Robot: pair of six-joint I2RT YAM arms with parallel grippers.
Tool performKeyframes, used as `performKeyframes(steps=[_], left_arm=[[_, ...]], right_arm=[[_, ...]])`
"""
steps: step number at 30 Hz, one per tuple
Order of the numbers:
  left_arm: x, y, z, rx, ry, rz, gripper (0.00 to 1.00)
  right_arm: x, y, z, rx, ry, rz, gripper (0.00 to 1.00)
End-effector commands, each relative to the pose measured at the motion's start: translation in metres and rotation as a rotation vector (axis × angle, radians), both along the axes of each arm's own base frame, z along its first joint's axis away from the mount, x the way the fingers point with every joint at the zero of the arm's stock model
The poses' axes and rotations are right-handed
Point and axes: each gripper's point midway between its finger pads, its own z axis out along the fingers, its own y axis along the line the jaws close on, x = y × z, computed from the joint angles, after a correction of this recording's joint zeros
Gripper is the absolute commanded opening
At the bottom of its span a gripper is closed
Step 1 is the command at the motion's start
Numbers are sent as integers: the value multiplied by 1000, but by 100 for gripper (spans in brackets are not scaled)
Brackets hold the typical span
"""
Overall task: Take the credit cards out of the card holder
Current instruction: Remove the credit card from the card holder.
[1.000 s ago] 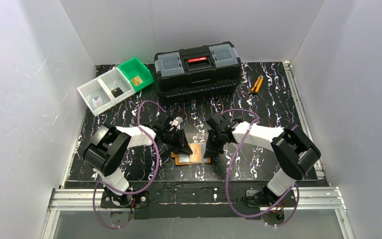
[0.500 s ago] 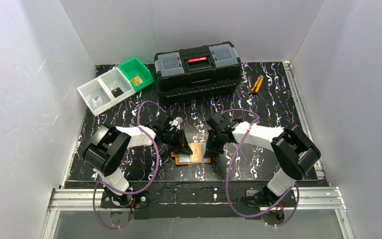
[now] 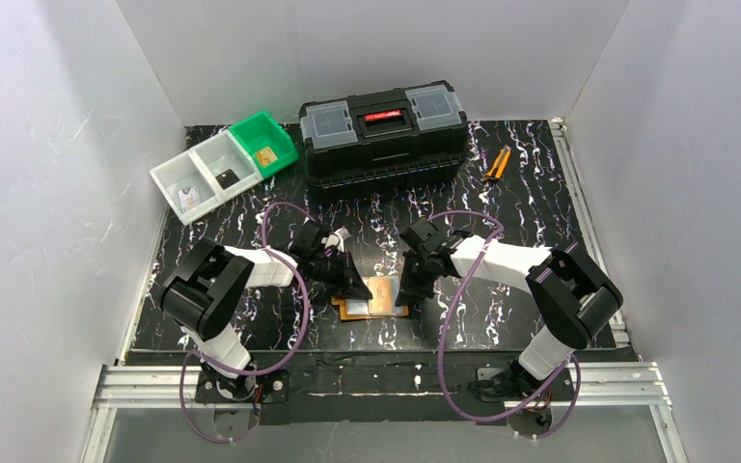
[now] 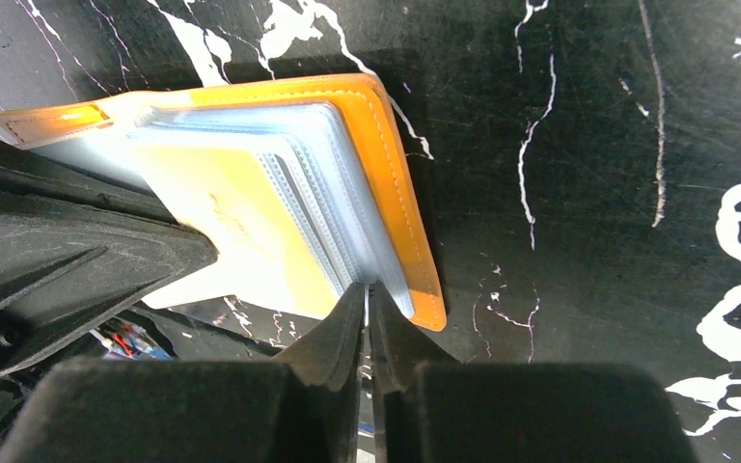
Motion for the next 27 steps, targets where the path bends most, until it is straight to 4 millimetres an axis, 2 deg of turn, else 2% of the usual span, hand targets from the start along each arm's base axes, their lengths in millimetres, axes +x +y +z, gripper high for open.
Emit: performKeyframes(steps=[1,3,5,7,10,11,14,16,27], left_arm=[[-4,-2,3,-46,27,4,0],[-4,-2,3,-43,29,0,0],[-1,-4,1,-38,37,-8,0],[-1,-7,-3,-41,51,-11,0],[-3,-14,-7,-32,65,-34,0],[-3,-15,-9,-27,70,-35,0],[-4,-17,-10,-22,71,-44,0],[-5,-17,-12,-16,74,-46,0],[-7,-14,-14,4,83,-47,0]], right_arm=[[-6,-36,-18,-157,-10,9,15],[-1,-35,-9,-141,-36,18,18],[10,-26,15,-76,-103,37,27],[20,-21,29,-72,-146,55,35],[40,-13,32,-120,-179,106,49],[46,-15,28,-157,-184,112,50],[51,-15,14,-204,-158,128,48],[49,-19,3,-231,-134,127,39],[40,-29,-15,-274,-94,120,27]])
